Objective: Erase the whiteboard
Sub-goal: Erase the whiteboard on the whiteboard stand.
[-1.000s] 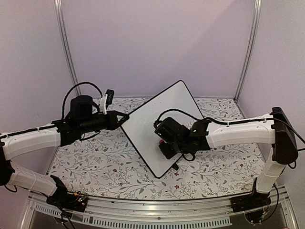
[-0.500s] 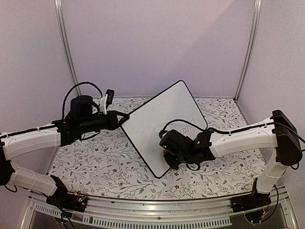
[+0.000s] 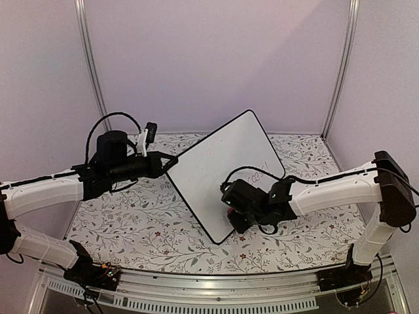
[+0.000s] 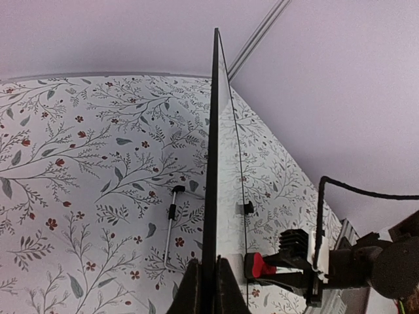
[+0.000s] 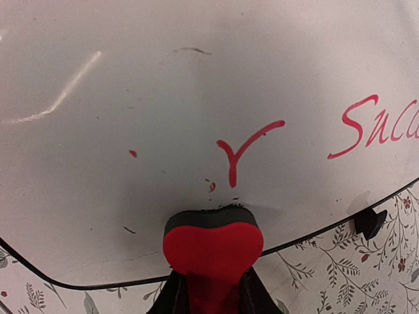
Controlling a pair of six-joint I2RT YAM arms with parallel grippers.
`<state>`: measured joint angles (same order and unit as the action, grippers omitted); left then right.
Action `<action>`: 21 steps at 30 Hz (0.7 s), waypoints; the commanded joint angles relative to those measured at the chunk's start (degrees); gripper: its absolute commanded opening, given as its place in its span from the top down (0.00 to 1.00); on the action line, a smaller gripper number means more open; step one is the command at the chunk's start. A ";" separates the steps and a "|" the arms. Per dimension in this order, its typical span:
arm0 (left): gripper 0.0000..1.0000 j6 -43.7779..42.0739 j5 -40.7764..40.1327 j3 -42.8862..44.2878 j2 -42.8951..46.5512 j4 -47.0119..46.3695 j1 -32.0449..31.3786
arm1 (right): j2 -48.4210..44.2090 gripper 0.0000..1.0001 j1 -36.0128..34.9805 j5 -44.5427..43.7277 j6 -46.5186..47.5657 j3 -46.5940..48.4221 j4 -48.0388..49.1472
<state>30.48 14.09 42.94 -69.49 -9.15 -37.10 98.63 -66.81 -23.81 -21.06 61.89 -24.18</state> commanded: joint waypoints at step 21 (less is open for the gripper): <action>1.00 -4.04 2.33 0.04 -0.73 -0.08 -1.04 | 2.73 0.78 4.60 -5.01 6.16 13.67 0.32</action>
<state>30.48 13.02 42.96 -69.49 -9.32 -36.95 102.91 -64.73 -27.79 -14.72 75.16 -28.21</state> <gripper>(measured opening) 0.043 0.224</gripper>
